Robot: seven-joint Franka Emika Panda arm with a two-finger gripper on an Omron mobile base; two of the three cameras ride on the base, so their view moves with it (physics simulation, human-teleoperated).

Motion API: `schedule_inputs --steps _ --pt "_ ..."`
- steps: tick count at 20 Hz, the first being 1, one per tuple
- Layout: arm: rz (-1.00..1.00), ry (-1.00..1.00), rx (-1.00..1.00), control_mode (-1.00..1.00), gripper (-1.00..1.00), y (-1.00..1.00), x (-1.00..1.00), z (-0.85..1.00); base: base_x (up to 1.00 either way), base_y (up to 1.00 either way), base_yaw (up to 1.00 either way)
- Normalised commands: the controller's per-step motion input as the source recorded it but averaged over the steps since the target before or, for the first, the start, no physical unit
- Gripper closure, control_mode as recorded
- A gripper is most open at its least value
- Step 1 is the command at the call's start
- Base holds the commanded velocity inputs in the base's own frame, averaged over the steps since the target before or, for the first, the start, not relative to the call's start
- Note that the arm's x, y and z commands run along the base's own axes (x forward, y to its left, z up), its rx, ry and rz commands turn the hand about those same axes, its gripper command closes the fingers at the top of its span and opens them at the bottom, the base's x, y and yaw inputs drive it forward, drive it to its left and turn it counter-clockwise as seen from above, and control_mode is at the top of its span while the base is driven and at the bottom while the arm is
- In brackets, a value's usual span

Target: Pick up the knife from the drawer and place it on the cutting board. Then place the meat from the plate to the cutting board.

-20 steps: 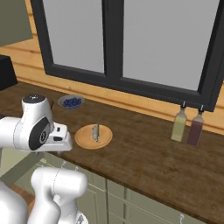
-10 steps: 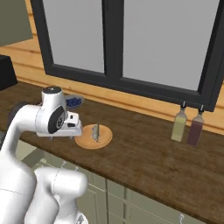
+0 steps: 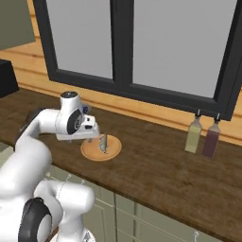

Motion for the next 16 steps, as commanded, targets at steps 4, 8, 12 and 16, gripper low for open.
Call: schedule_inputs --steps 4,8,12,16 --pt "-0.03 0.00 -0.01 -1.00 -1.00 -0.44 0.77 -0.58 0.00 0.00 0.00" --pt "-0.03 0.01 0.00 -1.00 -1.00 -0.49 0.36 -0.29 0.00 0.00 0.00" --pt "-0.04 0.07 0.01 -1.00 -1.00 -0.27 0.33 0.00 0.00 0.00 0.00" --pt "0.00 0.13 0.00 -1.00 -1.00 0.05 0.53 0.00 0.00 0.00 0.00"
